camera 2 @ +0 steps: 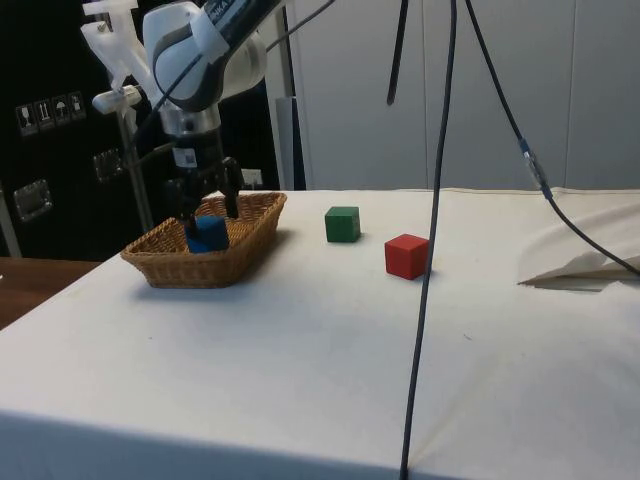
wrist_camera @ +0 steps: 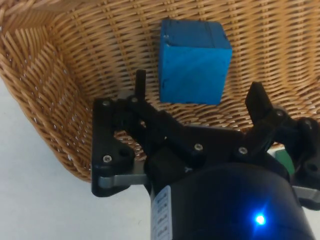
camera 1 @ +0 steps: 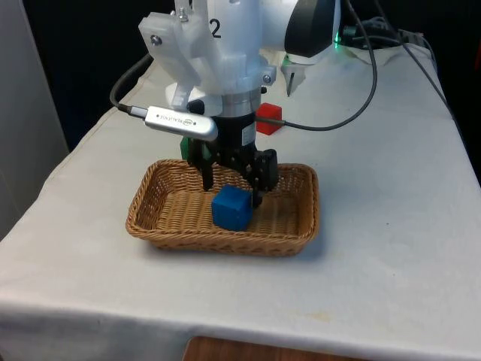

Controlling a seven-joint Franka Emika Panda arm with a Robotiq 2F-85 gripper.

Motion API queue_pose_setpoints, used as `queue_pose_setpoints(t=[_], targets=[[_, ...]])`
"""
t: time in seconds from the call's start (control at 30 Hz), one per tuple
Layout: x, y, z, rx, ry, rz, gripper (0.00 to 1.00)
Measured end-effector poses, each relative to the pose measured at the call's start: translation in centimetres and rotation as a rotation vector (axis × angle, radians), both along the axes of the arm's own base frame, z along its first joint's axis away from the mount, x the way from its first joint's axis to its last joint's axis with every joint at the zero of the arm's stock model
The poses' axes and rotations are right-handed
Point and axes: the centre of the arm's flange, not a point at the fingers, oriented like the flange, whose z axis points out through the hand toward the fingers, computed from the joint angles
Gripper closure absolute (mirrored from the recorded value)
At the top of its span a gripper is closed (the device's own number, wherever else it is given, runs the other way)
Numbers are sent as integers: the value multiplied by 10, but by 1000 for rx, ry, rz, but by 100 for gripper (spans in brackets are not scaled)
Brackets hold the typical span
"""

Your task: Pick up the blue cube and place it into the basket.

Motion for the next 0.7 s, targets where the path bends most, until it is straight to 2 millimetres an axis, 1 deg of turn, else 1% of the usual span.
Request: queue_pose_setpoints(t=[0.27,0.3,0.33,0.43,0.47,0.57,0.7], targets=[[0,0,0,0,0,0,0],[1,0,3,0,-4,0,0],[2,0,11,0,-6,-1,0],[2,-1,26,2,-6,-2,0],[2,-1,26,2,-6,-2,0],[2,0,41,4,-7,-3,0],[2,0,55,4,-10,1,0]])
